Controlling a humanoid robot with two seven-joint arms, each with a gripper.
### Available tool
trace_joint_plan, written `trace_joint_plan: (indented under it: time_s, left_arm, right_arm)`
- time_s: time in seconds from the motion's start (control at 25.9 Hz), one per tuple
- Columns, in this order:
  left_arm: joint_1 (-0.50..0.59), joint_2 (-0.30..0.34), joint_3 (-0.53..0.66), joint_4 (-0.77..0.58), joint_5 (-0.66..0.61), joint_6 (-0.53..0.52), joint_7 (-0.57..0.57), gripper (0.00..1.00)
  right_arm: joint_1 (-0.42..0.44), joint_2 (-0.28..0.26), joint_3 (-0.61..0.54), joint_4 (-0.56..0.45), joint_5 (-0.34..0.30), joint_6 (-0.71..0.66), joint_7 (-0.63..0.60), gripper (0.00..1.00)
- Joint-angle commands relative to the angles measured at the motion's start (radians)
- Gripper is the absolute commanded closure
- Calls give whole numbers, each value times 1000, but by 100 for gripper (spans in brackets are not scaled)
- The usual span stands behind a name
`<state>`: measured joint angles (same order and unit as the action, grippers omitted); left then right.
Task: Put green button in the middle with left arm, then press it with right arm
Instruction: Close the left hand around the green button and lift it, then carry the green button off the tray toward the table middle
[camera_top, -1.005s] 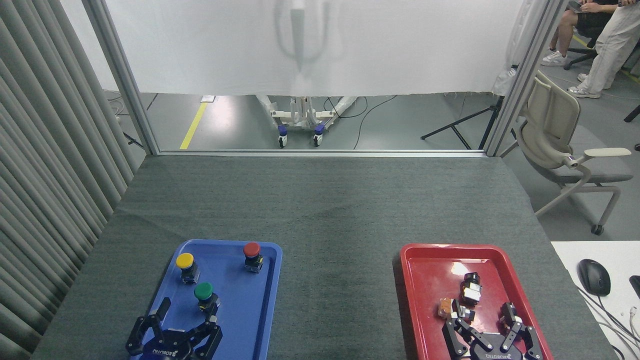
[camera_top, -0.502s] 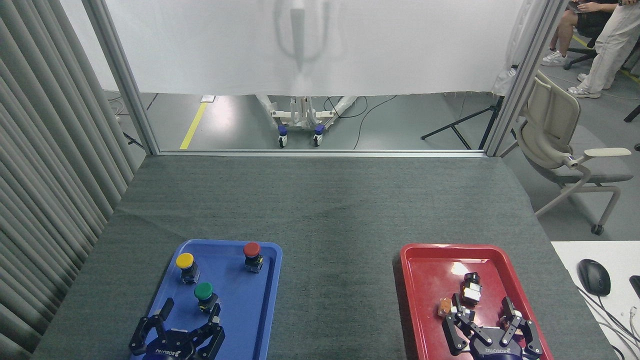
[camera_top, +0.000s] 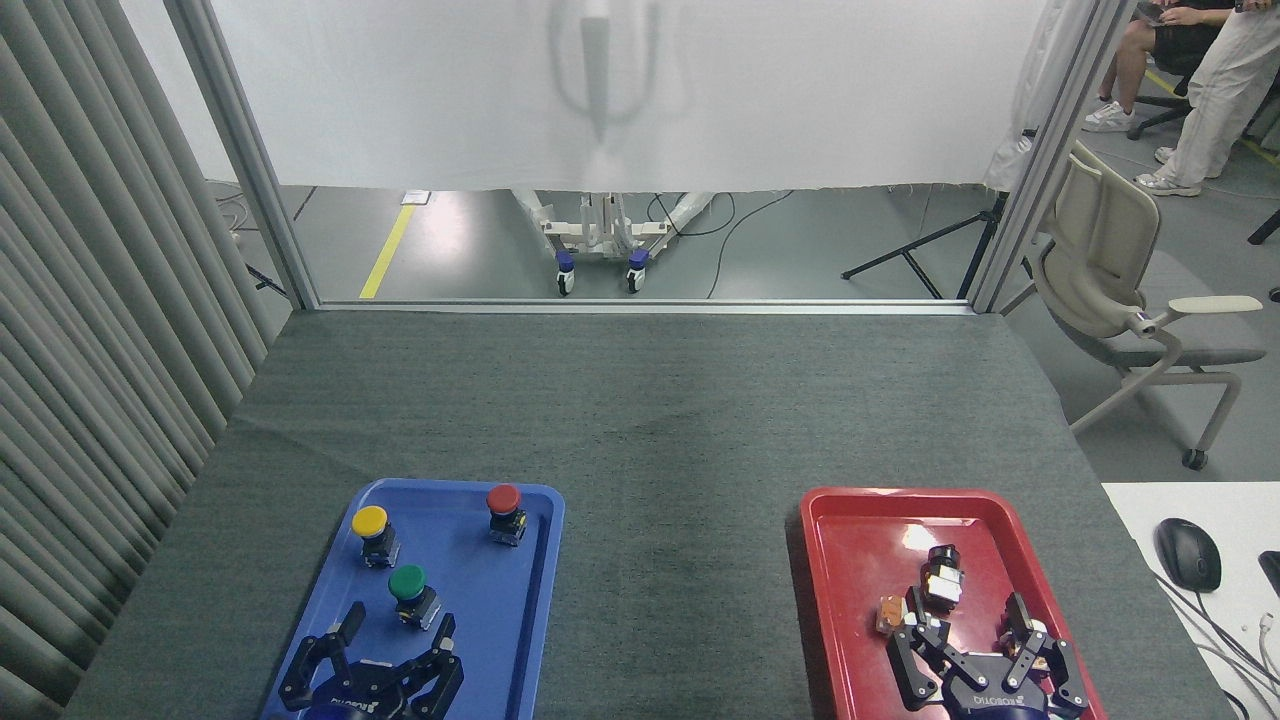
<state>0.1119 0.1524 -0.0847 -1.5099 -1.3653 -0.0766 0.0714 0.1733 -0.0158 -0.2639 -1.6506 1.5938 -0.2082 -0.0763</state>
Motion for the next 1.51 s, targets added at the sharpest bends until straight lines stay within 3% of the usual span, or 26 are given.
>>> trace_joint_plan:
  time_s: [0.0,0.62,0.7,0.81,0.97,1.04,1.2,1.35,1.47]
  left_arm:
    - [-20,1,-1,65,0,1,2,1]
    - [-193,15,-7,315,-2,-75,7,3]
    - [-201,15,-17,323,-3,-75,8,14]
    - [-199,16,-18,323,-3,-80,8,60]
    - [-196,18,-18,330,-3,-92,4,76]
    - [-193,18,-18,330,-3,-127,5,98]
    - [-196,26,-17,306,-14,-232,11,100]
    - [-199,7,-24,208,-15,-238,33,100]
    - [-273,-30,-125,214,-18,-236,33,100]
  right_arm:
    - [0,5,-8,0,0,1,4,0]
    - [0,4,-3,2,0,0,3,0]
    - [0,7,3,2,0,1,3,0]
    - [0,7,8,0,0,1,3,0]
    - [0,0,6,2,-2,6,3,0]
    - [-2,-7,6,8,-9,0,4,0]
    - [-6,7,17,17,-34,9,4,0]
    - [-6,8,28,25,-32,12,3,0]
    - [-6,7,28,37,-34,23,3,0]
